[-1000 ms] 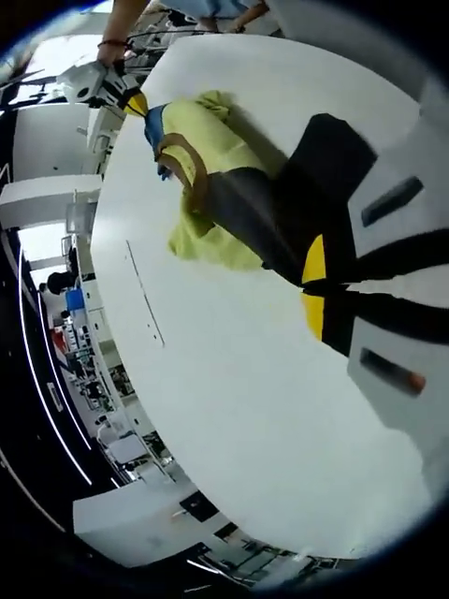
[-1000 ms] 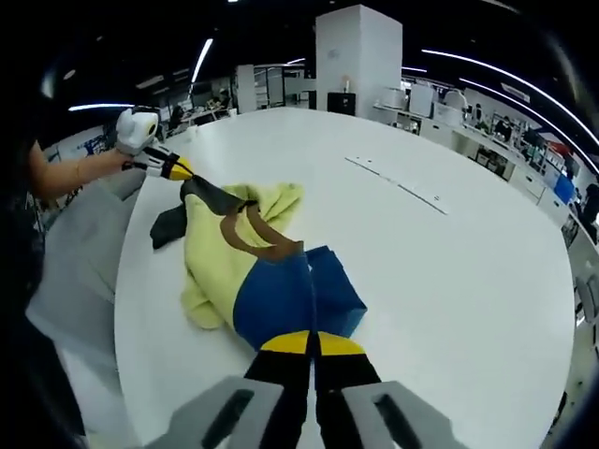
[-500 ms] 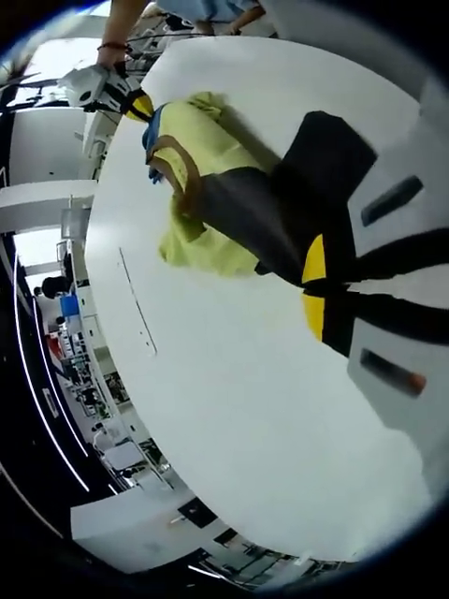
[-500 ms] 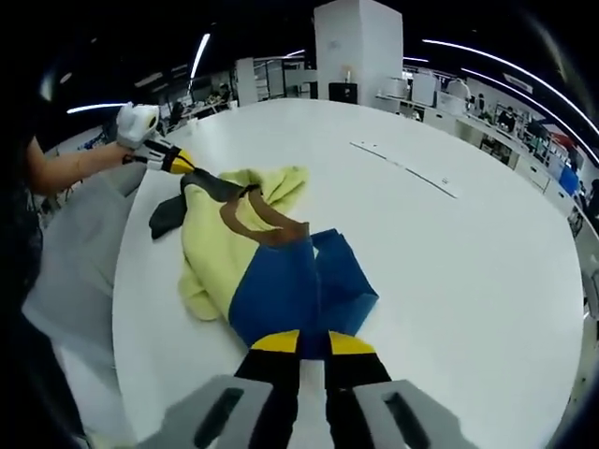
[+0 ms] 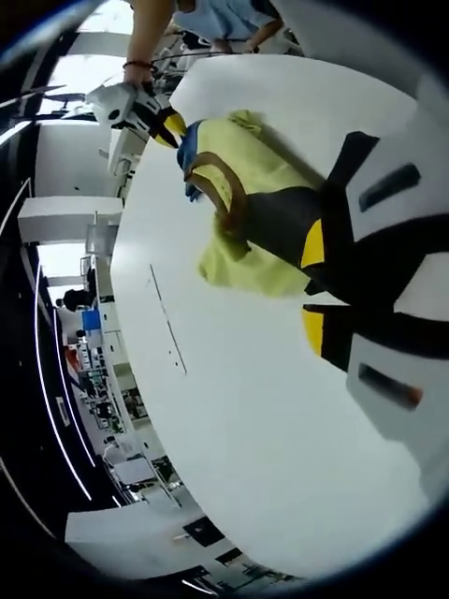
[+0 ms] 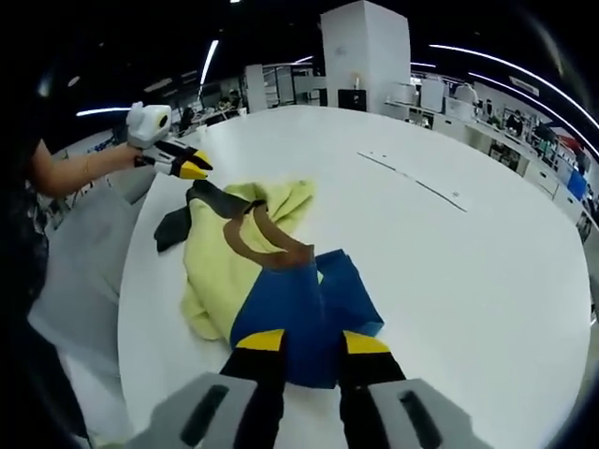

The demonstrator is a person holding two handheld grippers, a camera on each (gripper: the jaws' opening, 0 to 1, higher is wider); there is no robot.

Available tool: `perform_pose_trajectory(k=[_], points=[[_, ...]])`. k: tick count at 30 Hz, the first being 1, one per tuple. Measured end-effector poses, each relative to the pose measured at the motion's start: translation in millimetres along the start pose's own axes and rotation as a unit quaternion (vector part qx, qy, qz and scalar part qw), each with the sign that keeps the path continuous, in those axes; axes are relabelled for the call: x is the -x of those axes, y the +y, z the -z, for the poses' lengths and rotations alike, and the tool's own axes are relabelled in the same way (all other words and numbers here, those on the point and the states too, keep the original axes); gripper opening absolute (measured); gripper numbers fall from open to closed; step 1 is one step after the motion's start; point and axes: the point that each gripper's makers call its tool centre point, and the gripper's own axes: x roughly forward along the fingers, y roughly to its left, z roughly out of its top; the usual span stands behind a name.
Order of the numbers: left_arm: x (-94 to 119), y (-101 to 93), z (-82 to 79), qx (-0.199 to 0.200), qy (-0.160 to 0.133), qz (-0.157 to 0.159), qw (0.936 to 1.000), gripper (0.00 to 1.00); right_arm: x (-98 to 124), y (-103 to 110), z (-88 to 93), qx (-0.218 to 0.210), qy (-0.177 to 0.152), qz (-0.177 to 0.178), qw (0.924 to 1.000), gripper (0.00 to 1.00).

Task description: Fold the garment on the visible template until the final outline fits inside the template.

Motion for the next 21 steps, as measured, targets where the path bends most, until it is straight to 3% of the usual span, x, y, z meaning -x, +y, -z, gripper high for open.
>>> perform_pose_trajectory(k=[13, 21], points=[[-33.5, -25.8, 8.5, -0.02, 0.023, 0.06, 0.9977, 0.16, -8.6, 1.2, 4.5, -0.003, 0.011, -0.015, 0.9998, 0.21], [-40.6, -24.7, 18.7, -0.025, 0.041, 0.066, 0.9967, 0.14, -11.9, 2.5, 9.6, -0.009, 0.018, -0.022, 0.9996, 0.21]])
